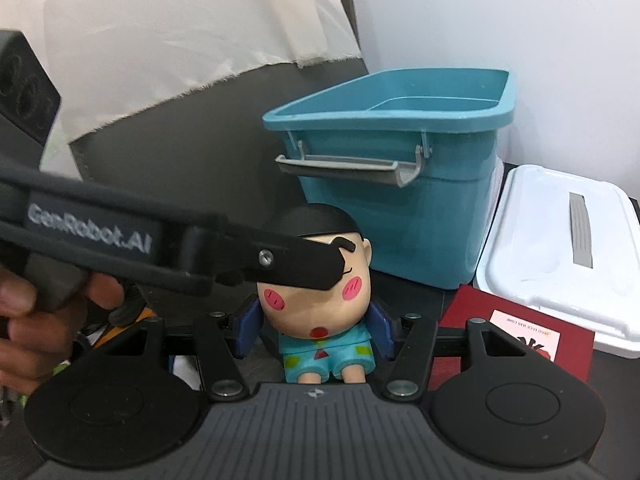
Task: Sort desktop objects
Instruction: 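Close the left tool on the figurine's head while the right tool holds its legs, then carry the figurine with the left tool over the teal bin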
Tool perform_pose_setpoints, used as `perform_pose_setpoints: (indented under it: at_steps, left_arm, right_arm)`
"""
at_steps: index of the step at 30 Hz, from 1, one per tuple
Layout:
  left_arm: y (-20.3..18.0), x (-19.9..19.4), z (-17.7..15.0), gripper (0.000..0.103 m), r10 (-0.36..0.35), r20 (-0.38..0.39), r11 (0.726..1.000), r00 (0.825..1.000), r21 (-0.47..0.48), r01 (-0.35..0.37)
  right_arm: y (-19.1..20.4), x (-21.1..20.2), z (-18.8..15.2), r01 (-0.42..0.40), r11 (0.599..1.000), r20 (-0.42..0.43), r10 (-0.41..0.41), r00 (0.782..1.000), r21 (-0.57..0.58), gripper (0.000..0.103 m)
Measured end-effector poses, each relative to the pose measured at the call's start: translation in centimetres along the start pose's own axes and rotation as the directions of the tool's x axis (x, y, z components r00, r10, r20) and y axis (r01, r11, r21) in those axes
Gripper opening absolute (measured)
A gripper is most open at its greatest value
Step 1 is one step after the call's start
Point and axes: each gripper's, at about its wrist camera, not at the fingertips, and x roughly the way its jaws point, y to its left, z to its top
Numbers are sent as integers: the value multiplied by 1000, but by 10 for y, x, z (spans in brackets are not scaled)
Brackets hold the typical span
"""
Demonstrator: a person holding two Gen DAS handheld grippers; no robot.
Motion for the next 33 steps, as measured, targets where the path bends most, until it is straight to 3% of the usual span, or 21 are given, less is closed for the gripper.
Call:
perform_pose_setpoints:
  at_steps: [6, 18, 25, 33]
  left_arm:
    - [-4, -1, 0, 64, -30, 10, 999, 999, 10, 30]
    - [-24, 0, -7, 64, -56, 20, 997, 998, 48, 55]
    - [-25, 0, -8, 64, -7, 34, 999, 999, 40, 6]
    - [-30, 3, -9, 64, 45, 35, 997, 998, 60, -47]
  right_arm:
    - [-1, -14, 3, -59, 998, -28, 59, 998, -6, 60]
    - [-5, -50, -8, -35, 999, -58, 35, 998, 5, 61]
    - [-7, -56, -19, -5, 1000, -87, 6, 996, 10, 61]
    - [-18, -88, -32, 89, 996, -91, -88, 992, 10, 63]
